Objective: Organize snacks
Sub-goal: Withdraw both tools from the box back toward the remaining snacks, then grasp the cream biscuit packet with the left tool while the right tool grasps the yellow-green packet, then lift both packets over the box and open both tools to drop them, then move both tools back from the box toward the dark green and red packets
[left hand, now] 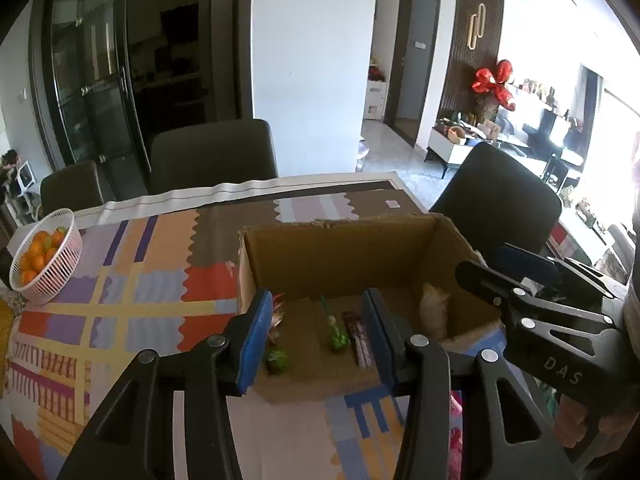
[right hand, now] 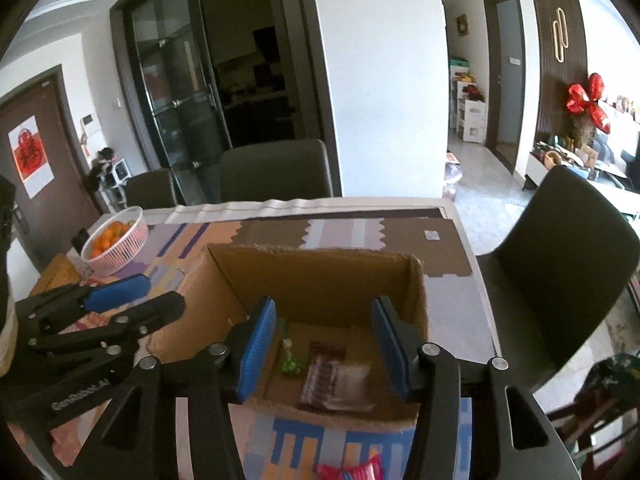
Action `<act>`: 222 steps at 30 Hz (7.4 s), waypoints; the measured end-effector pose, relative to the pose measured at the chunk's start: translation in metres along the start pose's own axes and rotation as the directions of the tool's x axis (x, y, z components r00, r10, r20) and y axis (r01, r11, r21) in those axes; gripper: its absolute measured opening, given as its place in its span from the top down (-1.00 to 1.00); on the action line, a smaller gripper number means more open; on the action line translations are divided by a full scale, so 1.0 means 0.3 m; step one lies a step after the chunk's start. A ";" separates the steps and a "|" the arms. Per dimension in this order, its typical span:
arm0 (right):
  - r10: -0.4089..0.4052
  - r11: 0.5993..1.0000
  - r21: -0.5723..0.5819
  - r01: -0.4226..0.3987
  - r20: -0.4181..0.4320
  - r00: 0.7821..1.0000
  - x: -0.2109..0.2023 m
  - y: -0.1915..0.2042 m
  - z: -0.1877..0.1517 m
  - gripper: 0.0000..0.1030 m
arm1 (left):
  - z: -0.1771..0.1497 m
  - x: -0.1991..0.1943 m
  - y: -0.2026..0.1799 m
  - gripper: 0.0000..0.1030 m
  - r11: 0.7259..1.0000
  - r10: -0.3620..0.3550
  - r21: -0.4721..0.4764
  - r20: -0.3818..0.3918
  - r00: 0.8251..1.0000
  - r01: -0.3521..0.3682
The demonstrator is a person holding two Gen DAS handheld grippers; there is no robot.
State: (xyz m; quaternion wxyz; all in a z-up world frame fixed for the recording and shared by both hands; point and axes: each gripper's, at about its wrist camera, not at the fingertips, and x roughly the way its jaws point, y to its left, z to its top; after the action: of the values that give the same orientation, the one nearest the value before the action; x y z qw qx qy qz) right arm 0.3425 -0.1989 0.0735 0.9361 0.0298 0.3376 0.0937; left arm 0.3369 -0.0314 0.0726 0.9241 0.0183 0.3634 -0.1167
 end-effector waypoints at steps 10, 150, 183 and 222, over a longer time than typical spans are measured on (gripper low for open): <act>0.019 0.999 -0.045 -0.018 0.035 0.999 -0.150 0.049 -0.125 -0.26 | -0.126 -0.169 -0.017 -0.01 1.000 0.002 0.016 0.055 0.998 -0.003; 0.071 0.997 0.013 -0.072 0.051 0.996 -0.293 0.036 -0.330 0.60 | -0.308 -0.249 -0.079 0.23 0.994 -0.103 -0.039 0.096 0.990 0.107; 0.052 0.998 -0.040 -0.049 0.070 0.996 -0.109 0.005 -0.003 0.60 | 0.016 -0.019 -0.051 0.23 0.997 -0.072 -0.031 0.054 0.996 0.074; 0.017 0.998 -0.065 -0.019 -0.024 1.000 -0.205 -0.033 -0.212 -0.05 | -0.238 -0.142 -0.133 -0.23 0.999 0.038 -0.006 -0.021 0.999 -0.038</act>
State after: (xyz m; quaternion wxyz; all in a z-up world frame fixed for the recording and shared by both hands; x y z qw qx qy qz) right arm 0.2571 -0.2211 0.0618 0.9318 0.0015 0.3449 0.1134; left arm 0.2500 -0.0531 0.0508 0.9224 0.0237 0.3730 -0.0977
